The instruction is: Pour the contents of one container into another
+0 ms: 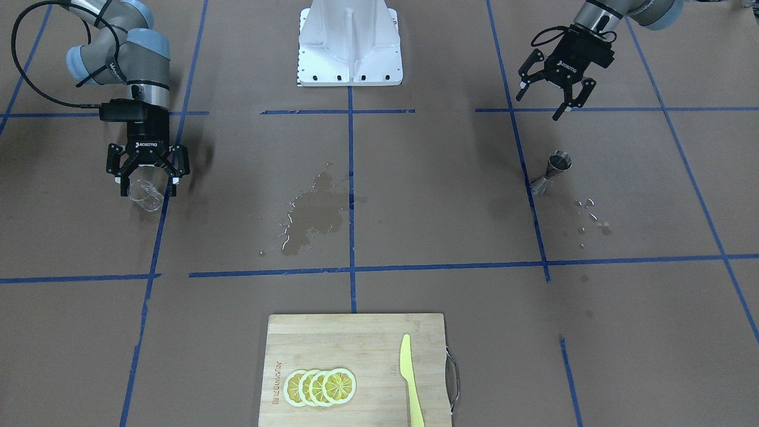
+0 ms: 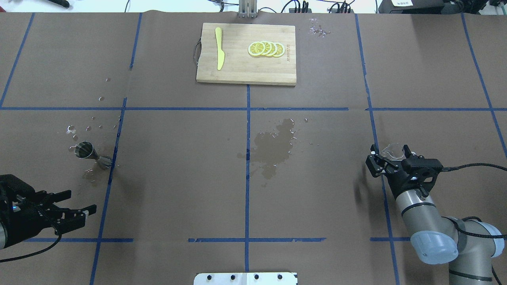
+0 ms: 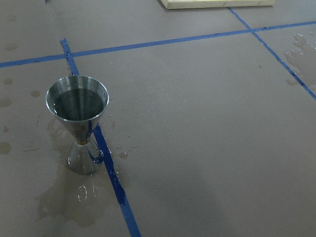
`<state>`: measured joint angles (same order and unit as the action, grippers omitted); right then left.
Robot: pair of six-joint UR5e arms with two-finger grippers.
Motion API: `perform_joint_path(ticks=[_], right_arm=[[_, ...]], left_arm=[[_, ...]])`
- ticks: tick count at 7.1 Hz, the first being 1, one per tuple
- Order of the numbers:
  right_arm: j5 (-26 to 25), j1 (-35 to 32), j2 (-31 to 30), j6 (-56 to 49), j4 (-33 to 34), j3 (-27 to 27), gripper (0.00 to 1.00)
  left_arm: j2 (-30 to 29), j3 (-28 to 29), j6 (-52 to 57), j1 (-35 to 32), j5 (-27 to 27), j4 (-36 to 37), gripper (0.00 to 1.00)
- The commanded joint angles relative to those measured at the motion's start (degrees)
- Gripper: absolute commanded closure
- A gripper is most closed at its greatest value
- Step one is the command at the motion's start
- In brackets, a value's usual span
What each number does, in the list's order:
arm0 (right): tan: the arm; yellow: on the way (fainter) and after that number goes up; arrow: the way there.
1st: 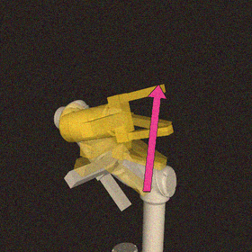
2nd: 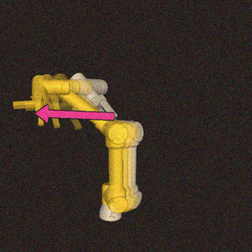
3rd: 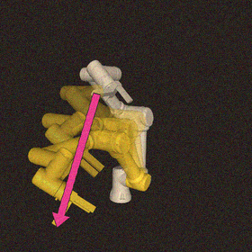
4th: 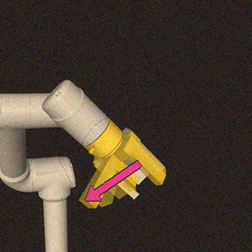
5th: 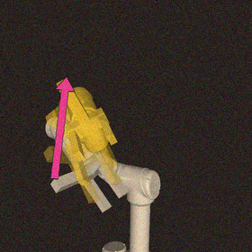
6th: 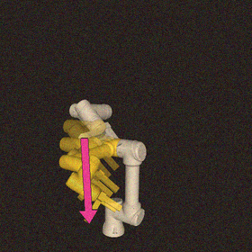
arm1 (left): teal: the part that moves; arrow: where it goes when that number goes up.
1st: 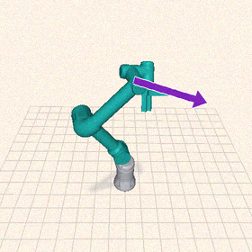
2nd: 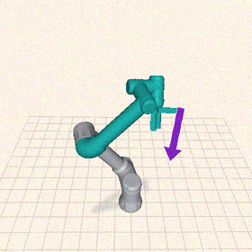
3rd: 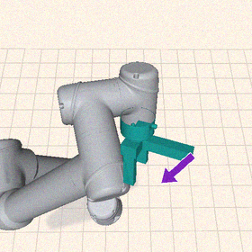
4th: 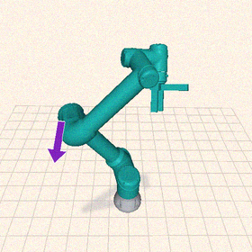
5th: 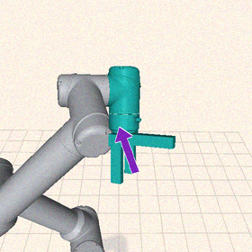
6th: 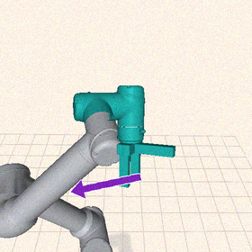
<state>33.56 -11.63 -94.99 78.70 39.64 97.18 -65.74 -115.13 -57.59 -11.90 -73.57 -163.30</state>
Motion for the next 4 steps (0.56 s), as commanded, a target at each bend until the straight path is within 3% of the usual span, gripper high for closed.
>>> perform_joint_path(ticks=[1, 4], right_arm=[[0.2, -0.1, -0.5, -0.1, 0.0, 0.6, 0.00], [0.7, 2.7, -4.3, -0.1, 0.1, 4.1, 0.00]], left_arm=[[0.0, -0.2, -0.1, 0.0, -0.1, 0.0, 0.00], [-0.1, -2.3, -0.2, -0.1, -2.3, 0.0, 0.00]])
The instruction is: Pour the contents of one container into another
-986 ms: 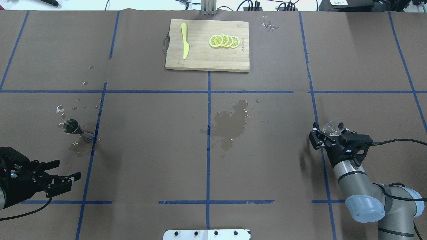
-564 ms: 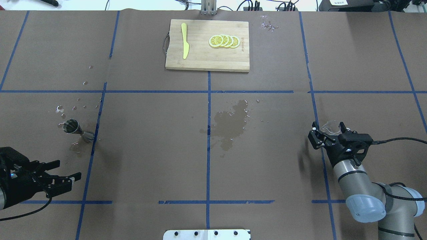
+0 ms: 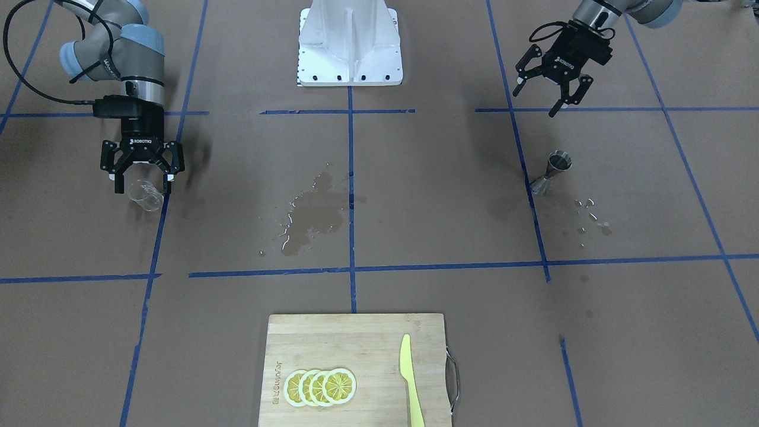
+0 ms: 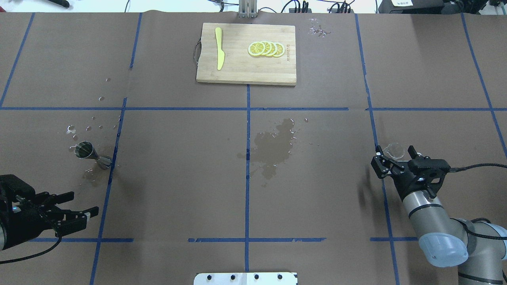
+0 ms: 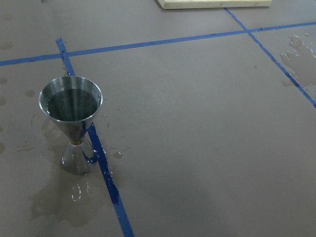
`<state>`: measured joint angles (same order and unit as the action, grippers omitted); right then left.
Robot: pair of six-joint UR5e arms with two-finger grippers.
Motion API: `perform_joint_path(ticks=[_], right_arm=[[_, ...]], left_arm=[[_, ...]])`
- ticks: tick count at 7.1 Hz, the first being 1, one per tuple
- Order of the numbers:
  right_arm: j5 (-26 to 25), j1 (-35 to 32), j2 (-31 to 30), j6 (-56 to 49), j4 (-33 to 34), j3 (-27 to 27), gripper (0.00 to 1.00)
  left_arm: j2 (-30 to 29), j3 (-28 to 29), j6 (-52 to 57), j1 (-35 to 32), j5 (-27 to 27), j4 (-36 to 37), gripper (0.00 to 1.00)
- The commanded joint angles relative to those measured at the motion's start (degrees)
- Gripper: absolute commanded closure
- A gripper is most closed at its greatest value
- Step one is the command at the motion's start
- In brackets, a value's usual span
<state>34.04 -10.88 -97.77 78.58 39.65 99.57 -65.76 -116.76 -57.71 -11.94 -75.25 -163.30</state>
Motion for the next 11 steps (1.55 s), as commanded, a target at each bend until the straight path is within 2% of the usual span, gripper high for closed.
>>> perform_joint_path(ticks=[1, 2, 3, 5, 6, 7, 8, 9, 10, 11], right_arm=[[0.5, 3.8, -2.2, 0.1, 0.1, 2.0, 0.00], [2.2, 6.1, -3.5, 0.4, 0.1, 4.0, 0.00], [5.0, 7.8, -9.0, 0.4, 0.0, 7.1, 0.00], [15.3, 8.2, -18.2, 0.4, 0.3, 16.7, 0.00], [20.6, 8.1, -19.8, 0.4, 0.7, 19.6, 0.00], [25.3, 7.9, -22.8, 0.4, 1.1, 23.7, 0.00], [29.4, 7.8, -26.7, 0.4, 1.1, 28.2, 0.00], [32.6, 7.6, -29.2, 0.4, 1.2, 30.8, 0.00], [35.8, 6.4, -30.2, 0.3, 2.2, 32.1, 0.00], [43.3, 1.1, -29.9, -0.2, 7.5, 35.4, 0.00]], left_arm=[[0.0, -1.8, 0.0, -0.7, -3.6, 0.8, 0.00], [0.0, -5.8, 0.0, -2.4, -6.5, 6.3, 0.00], [-0.2, -8.7, -0.1, -3.5, -8.2, 9.5, 0.00], [-0.7, -8.8, 0.0, -5.2, -11.5, 9.9, 0.00], [-2.1, -9.4, 0.0, -8.7, -16.1, 12.5, 0.00], [-6.0, -11.0, 0.2, -15.6, -24.1, 20.7, 0.00], [-8.3, -13.8, 1.5, -19.9, -29.5, 28.3, 0.00], [-9.0, -16.5, 4.9, -20.9, -31.2, 35.1, 0.00], [-12.8, -18.0, 9.3, -24.8, -33.4, 44.1, 0.00], [-19.0, -18.0, 16.7, -32.8, -36.0, 53.1, 0.00]])
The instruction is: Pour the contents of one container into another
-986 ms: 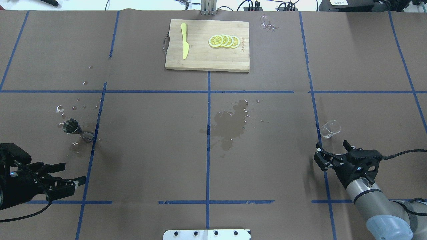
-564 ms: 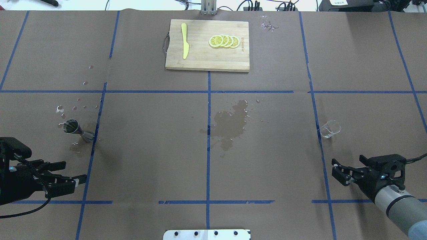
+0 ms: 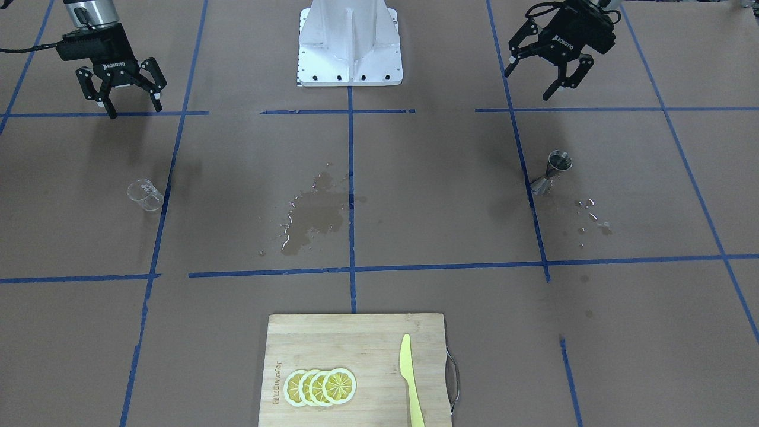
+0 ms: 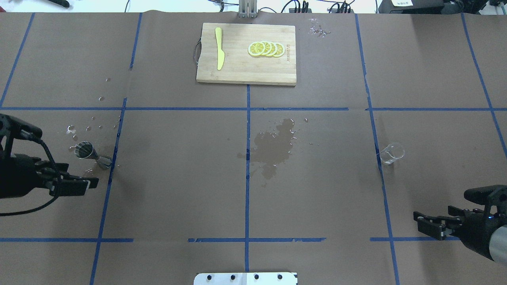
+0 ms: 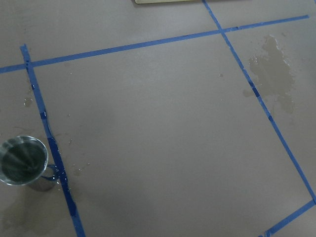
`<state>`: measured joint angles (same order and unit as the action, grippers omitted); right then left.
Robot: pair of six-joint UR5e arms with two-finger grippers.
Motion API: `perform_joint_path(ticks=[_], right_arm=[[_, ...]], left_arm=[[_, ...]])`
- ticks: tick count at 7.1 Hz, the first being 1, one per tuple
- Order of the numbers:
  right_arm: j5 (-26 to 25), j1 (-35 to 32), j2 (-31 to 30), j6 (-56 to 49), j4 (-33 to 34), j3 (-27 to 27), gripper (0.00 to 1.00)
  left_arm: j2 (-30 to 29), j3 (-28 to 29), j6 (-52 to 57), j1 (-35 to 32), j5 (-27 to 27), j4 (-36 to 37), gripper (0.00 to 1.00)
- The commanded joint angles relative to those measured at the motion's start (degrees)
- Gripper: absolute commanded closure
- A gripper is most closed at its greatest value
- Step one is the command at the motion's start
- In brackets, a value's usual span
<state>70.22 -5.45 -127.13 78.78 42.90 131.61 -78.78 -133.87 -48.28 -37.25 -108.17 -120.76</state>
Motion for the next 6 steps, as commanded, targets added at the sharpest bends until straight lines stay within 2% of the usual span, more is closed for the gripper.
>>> perform_joint_path(ticks=[1, 2, 3, 4, 5, 6], right_arm=[[15.4, -11.9, 1.1, -4.8, 10.9, 7.0, 0.00], [23.0, -20.3, 3.4, -11.4, 13.9, 7.3, 0.00], [31.9, -29.3, 6.5, -17.2, 17.6, 7.2, 0.00], [40.4, -39.3, 11.6, -25.3, 23.9, 7.1, 0.00], [47.2, -48.1, 16.3, -33.9, 32.6, 6.9, 0.00], [51.2, -53.8, 19.7, -43.4, 40.6, 6.3, 0.00]], left_arm=[[-12.5, -0.6, 15.9, -13.7, -3.4, 20.3, 0.00], [-17.4, -0.3, 20.7, -16.1, -3.5, 28.5, 0.00], [-20.8, 1.1, 24.0, -18.7, -3.5, 32.9, 0.00], [-22.2, 3.4, 28.9, -21.6, -3.7, 33.9, 0.00], [-22.4, 6.8, 34.9, -24.4, -8.2, 33.9, 0.00], [-24.3, 13.4, 42.2, -30.9, -13.6, 33.7, 0.00]])
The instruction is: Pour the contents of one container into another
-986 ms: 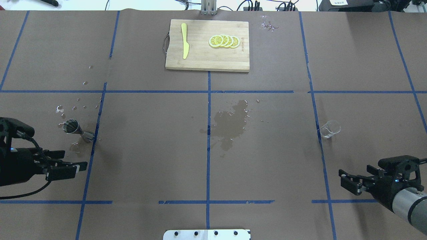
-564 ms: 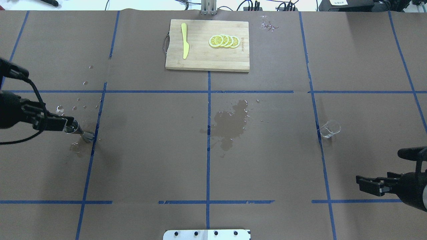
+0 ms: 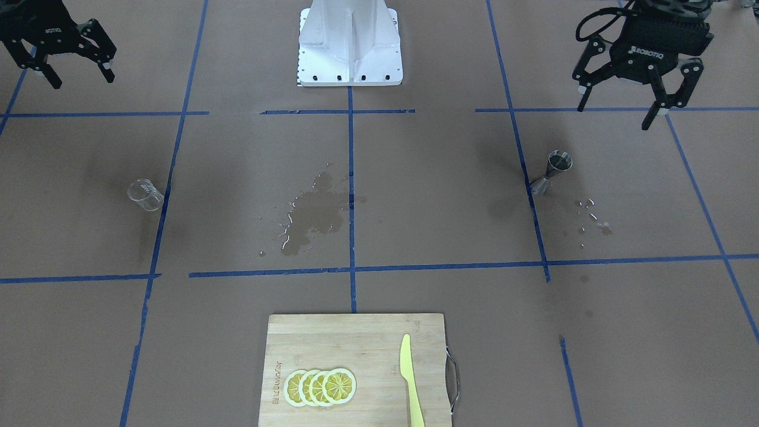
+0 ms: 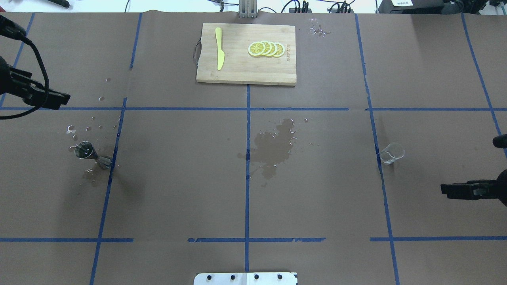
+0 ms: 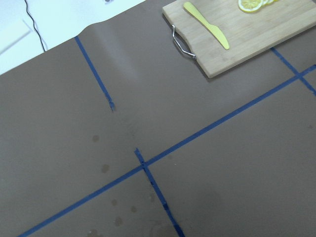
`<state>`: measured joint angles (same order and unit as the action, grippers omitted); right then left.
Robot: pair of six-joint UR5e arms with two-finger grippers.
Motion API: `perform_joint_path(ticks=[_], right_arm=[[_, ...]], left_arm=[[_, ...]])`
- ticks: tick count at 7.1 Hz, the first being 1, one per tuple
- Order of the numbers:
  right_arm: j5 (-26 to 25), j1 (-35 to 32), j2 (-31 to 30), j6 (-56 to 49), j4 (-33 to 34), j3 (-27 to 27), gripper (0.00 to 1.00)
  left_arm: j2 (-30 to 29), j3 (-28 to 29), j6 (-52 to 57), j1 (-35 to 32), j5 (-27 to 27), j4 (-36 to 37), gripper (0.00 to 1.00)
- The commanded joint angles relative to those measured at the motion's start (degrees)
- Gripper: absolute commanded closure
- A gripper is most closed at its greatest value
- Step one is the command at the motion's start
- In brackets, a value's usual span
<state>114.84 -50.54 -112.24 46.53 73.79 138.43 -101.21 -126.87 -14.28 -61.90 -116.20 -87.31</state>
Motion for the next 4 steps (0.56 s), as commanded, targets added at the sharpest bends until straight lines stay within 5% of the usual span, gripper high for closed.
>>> perform_joint_path(ticks=[1, 3, 4], right_arm=[[7.6, -13.4, 8.3, -20.9, 16.4, -2.2, 0.00], [14.2, -26.4, 16.6, -41.7, 30.8, -8.7, 0.00], [18.6, -33.0, 17.3, -51.6, 32.7, -14.3, 0.00]], left_arm=[[-3.0, 12.1, 14.7, -11.5, -8.4, 0.1, 0.00], [-3.6, 21.9, 23.8, -18.9, -12.2, -0.2, 0.00], [-3.6, 26.0, 29.5, -22.7, -12.9, -0.1, 0.00]])
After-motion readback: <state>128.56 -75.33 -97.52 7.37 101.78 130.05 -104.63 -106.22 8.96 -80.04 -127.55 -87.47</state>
